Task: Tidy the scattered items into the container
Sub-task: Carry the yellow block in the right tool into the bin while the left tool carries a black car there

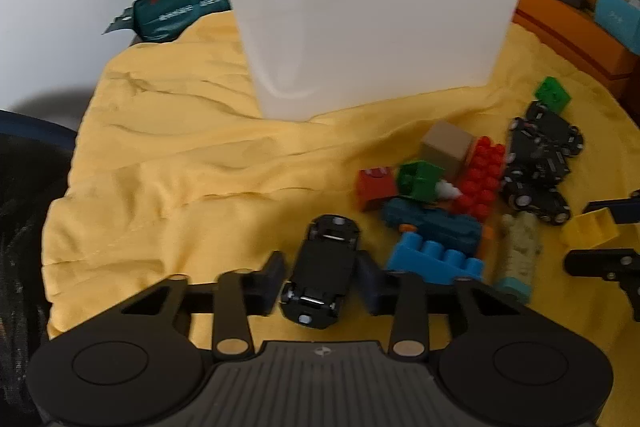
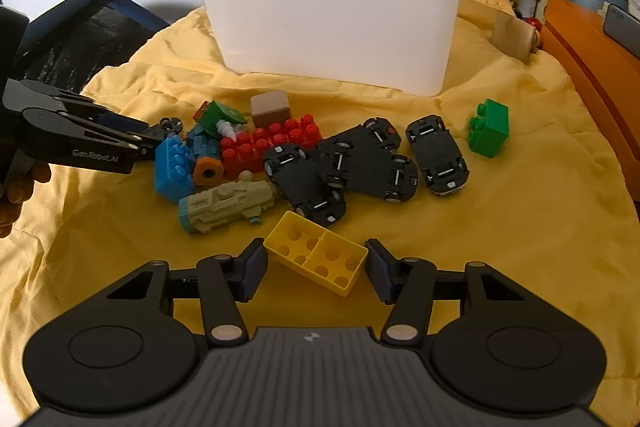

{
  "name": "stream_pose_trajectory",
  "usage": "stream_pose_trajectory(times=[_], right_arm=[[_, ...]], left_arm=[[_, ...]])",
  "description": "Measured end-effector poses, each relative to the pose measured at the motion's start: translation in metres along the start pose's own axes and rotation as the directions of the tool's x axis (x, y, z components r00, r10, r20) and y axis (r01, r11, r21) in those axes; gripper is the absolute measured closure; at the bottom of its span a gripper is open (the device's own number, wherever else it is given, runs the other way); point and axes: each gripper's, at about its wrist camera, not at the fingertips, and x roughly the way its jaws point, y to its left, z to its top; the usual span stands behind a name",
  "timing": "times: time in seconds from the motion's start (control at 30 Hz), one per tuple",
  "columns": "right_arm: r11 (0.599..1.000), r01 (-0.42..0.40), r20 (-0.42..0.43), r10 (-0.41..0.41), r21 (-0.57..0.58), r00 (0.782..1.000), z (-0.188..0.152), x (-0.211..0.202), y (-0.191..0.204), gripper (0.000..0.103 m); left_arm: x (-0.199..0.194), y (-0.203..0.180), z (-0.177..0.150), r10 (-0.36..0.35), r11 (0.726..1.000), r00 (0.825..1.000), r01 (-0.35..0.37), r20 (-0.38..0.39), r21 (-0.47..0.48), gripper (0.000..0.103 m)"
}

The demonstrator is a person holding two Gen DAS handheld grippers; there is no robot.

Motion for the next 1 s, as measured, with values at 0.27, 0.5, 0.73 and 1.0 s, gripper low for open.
stream_pose_trajectory(times=[0.27,0.5,0.73,1.0], right_arm=[[0.998,-0.003,0.025,0.005,-0.060,1.000,0.001,-0.003,-0.001,0.029],[0.992,-0.079,-0.006,0.079,-0.100,0.997,0.003,0.001,-0.007,0.047],[0.994,-0.067,0.044,0.071,-0.086,0.997,-0.002,-0.021,-0.004,0.047],[0.997,-0.037,0.052,0.041,-0.068,0.998,-0.002,-0.032,-0.011,0.047]], left_arm=[[-0.005,-0.008,-0.005,-0.035,0.999,0.999,0.035,-0.001,0.011,0.070],[-0.008,-0.010,-0.006,-0.030,1.000,1.000,0.030,-0.005,0.002,0.070],[-0.021,-0.014,-0.007,-0.038,0.999,0.999,0.038,0.014,-0.014,0.070],[-0.035,-0.013,-0.005,-0.031,0.999,0.999,0.032,0.031,-0.035,0.070]])
